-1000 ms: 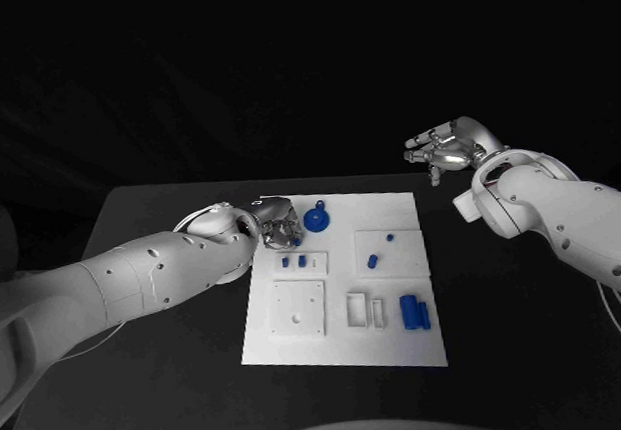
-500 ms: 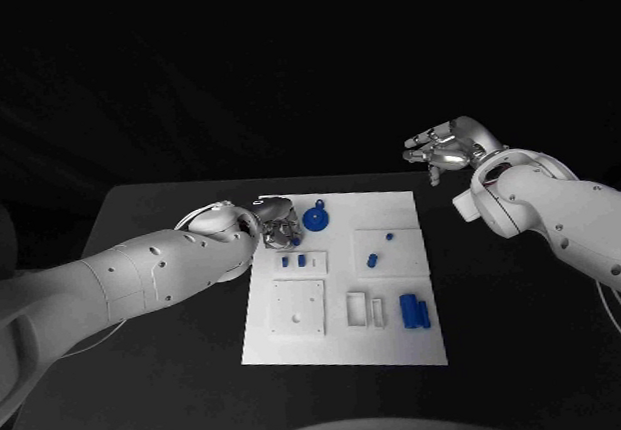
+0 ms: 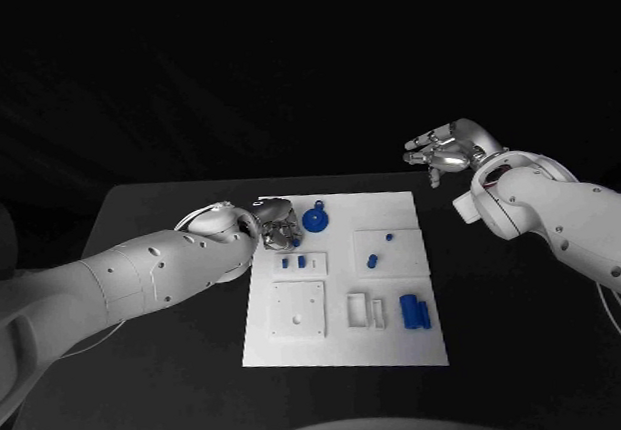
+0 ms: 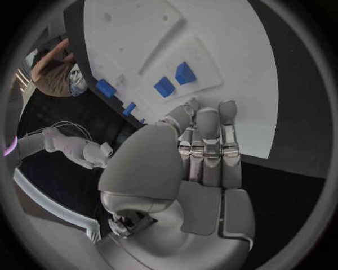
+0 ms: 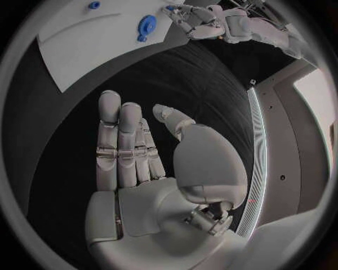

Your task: Assemble the parts on the task board

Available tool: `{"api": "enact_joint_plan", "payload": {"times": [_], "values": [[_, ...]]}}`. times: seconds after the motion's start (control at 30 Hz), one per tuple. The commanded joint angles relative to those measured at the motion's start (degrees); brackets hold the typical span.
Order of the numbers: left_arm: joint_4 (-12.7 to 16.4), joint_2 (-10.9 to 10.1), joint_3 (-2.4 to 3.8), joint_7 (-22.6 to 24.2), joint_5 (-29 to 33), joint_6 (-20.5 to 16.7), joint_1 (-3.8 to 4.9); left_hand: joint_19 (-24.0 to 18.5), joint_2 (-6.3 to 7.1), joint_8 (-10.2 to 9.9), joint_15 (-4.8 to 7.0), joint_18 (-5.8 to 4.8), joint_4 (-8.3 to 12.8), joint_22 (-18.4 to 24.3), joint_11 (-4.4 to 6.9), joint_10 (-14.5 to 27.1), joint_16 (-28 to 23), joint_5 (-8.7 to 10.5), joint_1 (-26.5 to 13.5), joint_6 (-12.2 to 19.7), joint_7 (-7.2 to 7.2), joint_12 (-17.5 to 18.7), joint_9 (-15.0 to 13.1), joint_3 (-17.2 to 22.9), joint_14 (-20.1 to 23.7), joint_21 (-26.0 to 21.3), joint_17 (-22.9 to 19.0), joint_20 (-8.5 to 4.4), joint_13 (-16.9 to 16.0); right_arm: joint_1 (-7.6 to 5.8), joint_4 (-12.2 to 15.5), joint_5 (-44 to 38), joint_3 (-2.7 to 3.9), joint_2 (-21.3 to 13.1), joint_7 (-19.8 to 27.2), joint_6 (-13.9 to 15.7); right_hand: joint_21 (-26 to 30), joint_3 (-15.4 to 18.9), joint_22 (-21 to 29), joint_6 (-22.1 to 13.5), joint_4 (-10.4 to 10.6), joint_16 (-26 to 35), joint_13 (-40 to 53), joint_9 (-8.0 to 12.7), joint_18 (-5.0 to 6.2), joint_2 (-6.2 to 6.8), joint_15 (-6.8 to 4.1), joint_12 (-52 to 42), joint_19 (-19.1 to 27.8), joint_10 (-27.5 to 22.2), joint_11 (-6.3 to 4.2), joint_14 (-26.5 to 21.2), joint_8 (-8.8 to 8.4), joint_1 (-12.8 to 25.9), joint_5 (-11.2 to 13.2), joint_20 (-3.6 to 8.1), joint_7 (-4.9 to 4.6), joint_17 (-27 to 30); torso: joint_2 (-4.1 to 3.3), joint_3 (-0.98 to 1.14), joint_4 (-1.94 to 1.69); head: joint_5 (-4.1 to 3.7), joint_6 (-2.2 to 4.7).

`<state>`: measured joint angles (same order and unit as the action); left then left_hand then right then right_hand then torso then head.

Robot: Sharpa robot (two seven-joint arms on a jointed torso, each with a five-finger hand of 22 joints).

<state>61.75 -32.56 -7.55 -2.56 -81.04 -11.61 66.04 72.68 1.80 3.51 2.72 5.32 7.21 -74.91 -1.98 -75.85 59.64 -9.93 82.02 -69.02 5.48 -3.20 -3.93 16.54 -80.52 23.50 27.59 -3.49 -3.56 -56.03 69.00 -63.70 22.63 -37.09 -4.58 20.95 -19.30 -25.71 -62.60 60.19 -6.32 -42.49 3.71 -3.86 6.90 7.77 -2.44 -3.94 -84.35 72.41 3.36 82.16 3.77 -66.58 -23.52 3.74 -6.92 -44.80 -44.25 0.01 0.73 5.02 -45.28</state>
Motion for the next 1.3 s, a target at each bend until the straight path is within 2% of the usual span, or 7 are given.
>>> {"api": "enact_joint_plan", "payload": {"times": [0.03,0.13,0.5,0.7,0.83,1.07,1.3], "values": [[0.02,-0.13,-0.18,-0.08,-0.30,0.10,-0.24,-0.42,0.32,0.01,-0.35,1.12,0.37,-1.17,-0.40,1.57,-0.31,0.14,0.27,4.20,0.31,-0.17,0.27,0.45,0.56,0.11,-0.01,0.15,0.07,0.08,0.02,-0.17,0.01,-0.01,0.37,-1.34,0.22,-0.24,0.09,-0.24,-0.27,-0.26,-0.09,0.02,2.01,0.05,0.08,0.23,-1.74,-0.56,-0.03,-0.42,-0.18,0.45,-0.08,-0.19,-0.25,0.06,-0.01,-0.01,-0.01,0.03,0.06],[-0.03,-0.21,-0.18,-0.21,-0.26,-0.39,-0.24,-0.58,1.12,-0.02,-0.53,1.24,0.51,-1.18,-0.84,3.17,-0.45,0.21,0.08,8.82,-0.04,-0.15,0.41,1.30,0.85,0.12,-0.05,0.27,0.11,0.13,0.03,-0.25,0.01,-0.06,0.32,-1.89,0.42,-0.22,0.19,-0.39,-0.36,-0.27,-0.11,0.02,2.09,0.19,0.22,0.28,-1.72,-1.35,0.21,-0.47,-0.18,0.43,0.03,-0.28,-0.34,0.08,-0.01,-0.02,0.03,0.05,0.07],[-0.25,-0.86,-0.13,-0.74,-0.22,-1.88,-0.24,-1.24,3.54,-0.05,-1.09,1.62,0.03,-1.20,-1.93,6.20,-0.80,0.49,-0.26,13.88,-0.17,-0.13,0.46,4.03,1.77,0.12,-0.25,0.70,0.17,1.00,1.39,-3.38,0.01,-1.00,0.48,-6.23,1.59,1.84,0.98,-0.54,-2.60,-0.53,-0.21,0.01,3.19,0.25,1.07,0.29,-1.78,-5.35,1.41,-0.70,-0.17,-1.21,1.61,-1.15,-0.74,0.38,0.02,-0.03,0.04,-0.02,0.16],[-0.31,-1.52,-0.02,-0.62,-0.22,-3.00,-0.23,-1.44,4.50,-0.03,-1.35,2.09,-0.50,-1.20,-2.25,7.02,-0.82,0.45,0.02,14.17,-0.14,-0.12,0.45,5.16,2.02,0.35,-0.45,1.07,0.18,2.02,3.32,-7.66,0.01,-1.88,0.65,-8.47,1.24,2.06,0.95,-0.08,-3.90,-0.83,-0.22,-0.01,3.41,-0.38,1.01,0.22,-1.83,-5.03,1.30,-0.64,-0.14,-1.94,2.41,-1.21,-0.64,0.47,0.00,-0.02,0.02,-0.18,0.34],[-0.34,-2.29,0.47,0.64,1.55,-5.49,-0.20,-1.99,4.55,0.12,-1.29,2.20,-0.21,-1.25,-2.24,6.62,-1.93,0.24,0.56,11.36,0.59,-0.13,0.35,5.94,2.73,0.50,-1.02,1.01,0.17,3.19,5.10,-13.98,0.00,-2.45,0.76,-10.04,-0.21,0.04,0.29,1.64,-5.20,-1.14,-0.20,-0.11,2.90,-0.98,0.24,0.30,-1.97,-0.83,0.09,-0.29,-0.06,-3.30,4.15,-0.69,-0.04,0.39,0.07,-0.11,0.08,-1.08,0.74],[-0.04,-3.66,2.13,6.19,20.40,-12.29,0.68,-5.23,4.21,0.16,-1.37,1.41,-1.47,0.81,-2.15,5.54,-11.09,0.18,-1.48,6.74,1.58,-0.15,0.23,5.36,5.09,-3.66,-5.06,1.37,0.16,5.35,6.56,-27.05,-0.42,-2.67,-0.31,-9.94,-1.66,-4.49,-0.59,3.93,-6.29,-1.20,-0.21,-0.03,1.38,-0.43,-0.15,0.49,-1.84,0.69,-0.41,-0.04,-0.17,-3.60,7.63,0.00,0.54,0.48,0.03,-0.03,0.00,-2.05,1.45],[1.49,-4.98,2.98,12.54,46.07,-14.69,1.98,-5.81,2.66,0.14,-1.35,-0.53,-1.67,5.34,-1.37,2.79,-19.70,0.37,-2.53,6.05,1.27,-0.34,0.23,2.33,5.63,-10.15,-7.55,1.16,0.09,6.18,6.32,-36.71,-2.76,-1.95,-3.69,-7.68,-1.67,-7.71,-0.56,4.13,-5.37,-1.19,-0.24,0.01,1.10,1.47,0.18,0.51,-1.83,-1.06,0.03,0.22,-0.18,-3.08,12.45,-0.14,0.56,0.66,0.00,-0.01,-0.03,-2.41,1.83]]}}
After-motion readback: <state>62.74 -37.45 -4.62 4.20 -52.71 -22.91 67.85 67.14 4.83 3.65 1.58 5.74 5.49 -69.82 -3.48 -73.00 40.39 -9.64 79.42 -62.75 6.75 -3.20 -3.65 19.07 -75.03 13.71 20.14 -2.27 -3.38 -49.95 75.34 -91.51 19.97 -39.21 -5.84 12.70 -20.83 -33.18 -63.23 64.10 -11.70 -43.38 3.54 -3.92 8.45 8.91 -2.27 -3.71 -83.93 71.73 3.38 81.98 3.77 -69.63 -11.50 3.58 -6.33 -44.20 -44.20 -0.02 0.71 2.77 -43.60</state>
